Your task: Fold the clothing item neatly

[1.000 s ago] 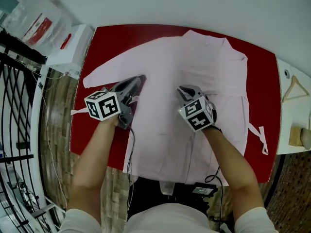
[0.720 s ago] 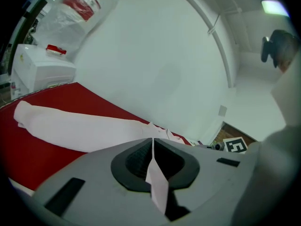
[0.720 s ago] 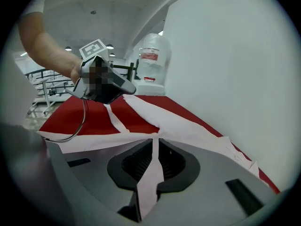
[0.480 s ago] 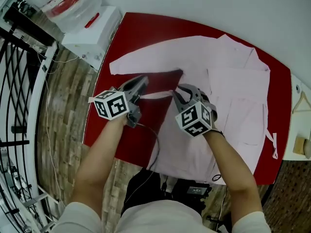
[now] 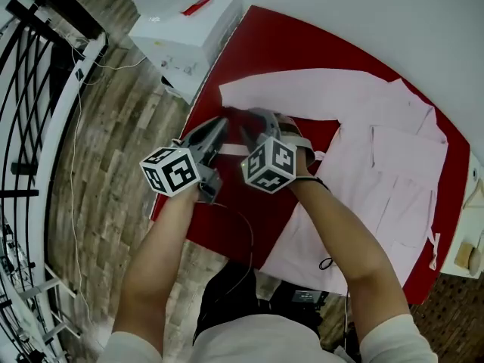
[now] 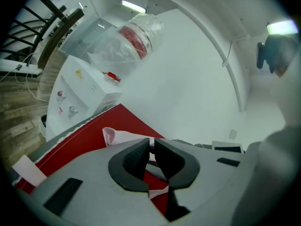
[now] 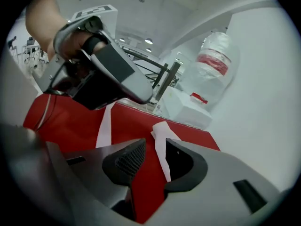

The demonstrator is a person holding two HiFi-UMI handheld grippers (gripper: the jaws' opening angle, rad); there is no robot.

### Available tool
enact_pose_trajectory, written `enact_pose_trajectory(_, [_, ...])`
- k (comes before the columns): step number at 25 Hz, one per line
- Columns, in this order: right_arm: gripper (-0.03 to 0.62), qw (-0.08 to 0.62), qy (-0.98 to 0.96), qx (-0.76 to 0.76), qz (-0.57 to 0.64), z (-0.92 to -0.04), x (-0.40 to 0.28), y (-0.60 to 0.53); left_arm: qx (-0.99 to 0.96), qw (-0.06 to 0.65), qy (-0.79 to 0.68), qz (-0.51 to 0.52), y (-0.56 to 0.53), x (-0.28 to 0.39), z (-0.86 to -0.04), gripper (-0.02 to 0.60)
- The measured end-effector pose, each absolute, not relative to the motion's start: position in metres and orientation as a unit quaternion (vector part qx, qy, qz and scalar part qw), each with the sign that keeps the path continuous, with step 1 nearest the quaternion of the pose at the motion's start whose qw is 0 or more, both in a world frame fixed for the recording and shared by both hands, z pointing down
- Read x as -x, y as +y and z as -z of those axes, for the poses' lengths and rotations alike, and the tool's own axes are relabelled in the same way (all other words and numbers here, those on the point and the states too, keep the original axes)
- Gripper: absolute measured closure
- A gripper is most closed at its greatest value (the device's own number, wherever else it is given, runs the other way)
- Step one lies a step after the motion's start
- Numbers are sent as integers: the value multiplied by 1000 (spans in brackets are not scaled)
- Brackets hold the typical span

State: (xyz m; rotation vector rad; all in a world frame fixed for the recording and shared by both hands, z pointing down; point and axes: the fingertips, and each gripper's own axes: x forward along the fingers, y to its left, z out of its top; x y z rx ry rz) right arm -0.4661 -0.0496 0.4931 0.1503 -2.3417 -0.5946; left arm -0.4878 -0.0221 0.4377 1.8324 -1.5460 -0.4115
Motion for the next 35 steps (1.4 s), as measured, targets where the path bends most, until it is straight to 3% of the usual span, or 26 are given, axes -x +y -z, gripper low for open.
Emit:
enact_pose_trajectory(9, [484, 413, -864, -95, 271, -541, 518, -77, -690, 364, -596, 187, 5, 516, -450, 572])
enact_pose_trajectory(11, [562, 409, -868, -103, 263, -537, 519, -80, -692, 372, -587, 195, 6, 514, -451, 572])
enact_pose_trajectory(22, [574, 343, -910, -124, 198, -453, 496, -88, -705, 436, -480, 286, -30, 470, -443, 565])
enact_pose_trajectory(30, [576, 317, -919, -139, 187, -418, 449, -73, -619, 501, -420, 436, -66, 471, -453, 367])
enact_pose_trajectory(35, [576, 343, -903, -110, 234, -435, 430, -56, -600, 494, -437, 452, -73, 492, -464, 354])
